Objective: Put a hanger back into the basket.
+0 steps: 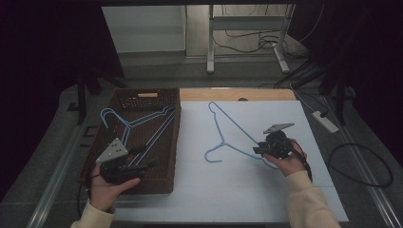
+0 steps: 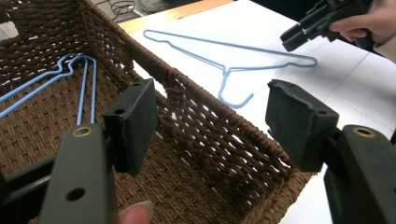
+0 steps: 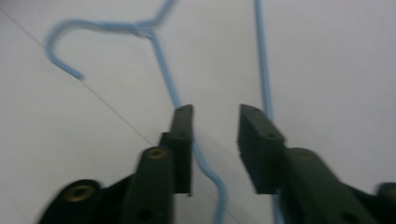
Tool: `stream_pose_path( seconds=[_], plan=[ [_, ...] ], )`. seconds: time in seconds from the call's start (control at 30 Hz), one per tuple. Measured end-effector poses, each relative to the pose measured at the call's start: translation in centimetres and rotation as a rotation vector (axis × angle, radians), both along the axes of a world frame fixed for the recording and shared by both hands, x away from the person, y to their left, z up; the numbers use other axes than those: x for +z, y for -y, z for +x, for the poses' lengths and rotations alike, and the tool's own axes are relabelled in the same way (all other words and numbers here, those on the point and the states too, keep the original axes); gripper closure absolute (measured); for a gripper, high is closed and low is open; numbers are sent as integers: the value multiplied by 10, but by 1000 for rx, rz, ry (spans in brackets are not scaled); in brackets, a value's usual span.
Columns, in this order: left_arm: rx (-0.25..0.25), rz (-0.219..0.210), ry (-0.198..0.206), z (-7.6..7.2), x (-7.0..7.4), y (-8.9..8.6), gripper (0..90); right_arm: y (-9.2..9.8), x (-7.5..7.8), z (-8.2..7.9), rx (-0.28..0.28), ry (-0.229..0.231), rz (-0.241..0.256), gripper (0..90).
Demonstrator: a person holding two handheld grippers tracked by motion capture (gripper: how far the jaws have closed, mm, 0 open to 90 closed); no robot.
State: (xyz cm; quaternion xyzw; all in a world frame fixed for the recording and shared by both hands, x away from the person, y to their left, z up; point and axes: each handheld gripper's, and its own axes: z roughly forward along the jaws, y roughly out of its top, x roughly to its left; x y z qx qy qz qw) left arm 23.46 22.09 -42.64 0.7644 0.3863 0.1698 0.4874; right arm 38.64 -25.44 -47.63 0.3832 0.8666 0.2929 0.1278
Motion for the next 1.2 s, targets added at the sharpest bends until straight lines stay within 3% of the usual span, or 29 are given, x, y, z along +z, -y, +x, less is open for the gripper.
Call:
stream_pose_path(
  seconds=[0.07, 0.17, 0.47, 0.63, 0.83, 1.2],
  plan=[
    [-3, 0, -2, 0, -1, 0, 338, 7, -6, 7, -37, -44, -54, 839],
    [-6, 2, -7, 1, -2, 1, 338, 13, -12, 7, -45, -76, -79, 893],
    [-5, 1, -10, 1, -2, 1, 336, 34, -22, -4, -48, -120, -114, 900],
    [-4, 3, -15, 2, -2, 1, 336, 38, -22, -10, -46, -148, -87, 900],
    [-5, 3, -18, 2, -3, 1, 336, 35, -22, -28, -24, -192, -50, 900],
    [-9, 5, -24, 3, -3, 3, 337, 18, -28, -69, 97, -260, 32, 900]
  ],
)
